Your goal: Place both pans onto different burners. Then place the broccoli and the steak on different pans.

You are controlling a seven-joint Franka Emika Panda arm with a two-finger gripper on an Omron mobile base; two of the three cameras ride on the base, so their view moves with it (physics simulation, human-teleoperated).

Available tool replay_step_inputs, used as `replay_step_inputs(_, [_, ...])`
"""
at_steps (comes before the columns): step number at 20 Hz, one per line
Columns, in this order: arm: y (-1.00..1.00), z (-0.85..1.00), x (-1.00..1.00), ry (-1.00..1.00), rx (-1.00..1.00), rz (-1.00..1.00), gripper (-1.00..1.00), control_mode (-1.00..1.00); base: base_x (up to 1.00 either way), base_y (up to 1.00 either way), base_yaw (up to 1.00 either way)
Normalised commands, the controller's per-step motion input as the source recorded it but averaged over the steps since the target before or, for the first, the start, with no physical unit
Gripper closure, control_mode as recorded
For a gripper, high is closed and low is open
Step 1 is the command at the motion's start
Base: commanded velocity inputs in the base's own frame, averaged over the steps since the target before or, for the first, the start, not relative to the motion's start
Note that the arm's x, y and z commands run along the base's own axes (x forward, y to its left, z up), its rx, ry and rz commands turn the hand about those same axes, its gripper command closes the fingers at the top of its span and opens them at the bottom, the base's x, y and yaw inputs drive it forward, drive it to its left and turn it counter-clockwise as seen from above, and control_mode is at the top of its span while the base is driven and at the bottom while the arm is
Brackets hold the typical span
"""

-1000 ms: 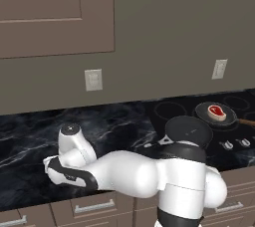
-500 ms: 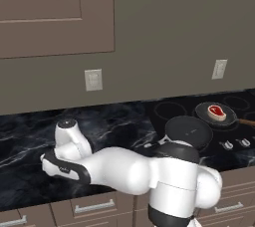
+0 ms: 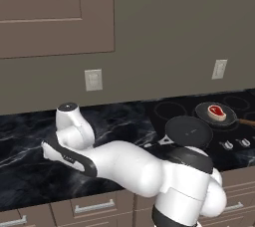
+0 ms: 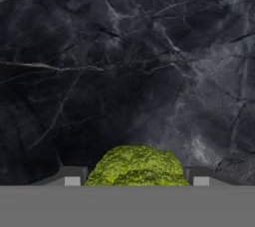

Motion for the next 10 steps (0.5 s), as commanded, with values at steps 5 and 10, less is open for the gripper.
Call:
replay_step_inputs(5, [-0.39,0.52,0.00,0.00,-0.01,-0.11,1.00,-1.00,0.00,0.00,0.00])
replay_step_inputs(10, [-0.62,0.16,0.00,0.00,-0.03,-0.13,1.00,-1.00,0.00,0.00,0.00])
